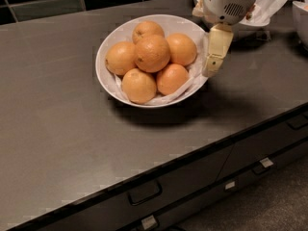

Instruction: Pick orange from white bowl

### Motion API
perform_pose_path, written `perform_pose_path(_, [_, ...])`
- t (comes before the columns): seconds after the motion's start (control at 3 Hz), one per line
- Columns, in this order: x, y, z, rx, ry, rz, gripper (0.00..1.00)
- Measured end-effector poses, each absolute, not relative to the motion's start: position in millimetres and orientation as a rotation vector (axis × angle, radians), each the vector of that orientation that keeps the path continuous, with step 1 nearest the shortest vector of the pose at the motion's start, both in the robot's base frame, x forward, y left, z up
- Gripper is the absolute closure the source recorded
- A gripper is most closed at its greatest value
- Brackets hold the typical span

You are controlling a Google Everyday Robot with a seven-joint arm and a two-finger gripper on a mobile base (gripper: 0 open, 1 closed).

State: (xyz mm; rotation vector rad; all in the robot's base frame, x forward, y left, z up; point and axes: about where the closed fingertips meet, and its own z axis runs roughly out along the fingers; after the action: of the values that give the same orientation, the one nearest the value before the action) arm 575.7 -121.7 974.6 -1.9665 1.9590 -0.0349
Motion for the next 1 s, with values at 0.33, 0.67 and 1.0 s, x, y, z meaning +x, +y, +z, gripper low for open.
perform_pose_path(0.33, [592.3,-94.7,970.3,-2.022,1.902,-0.025,0.0])
perform_pose_path(0.67, [592.3,-94.7,970.3,-2.022,1.902,-0.025,0.0])
perform_pose_path(1.0, [595.1,-74.6,976.5,-2.071,1.835,-0.009,0.0])
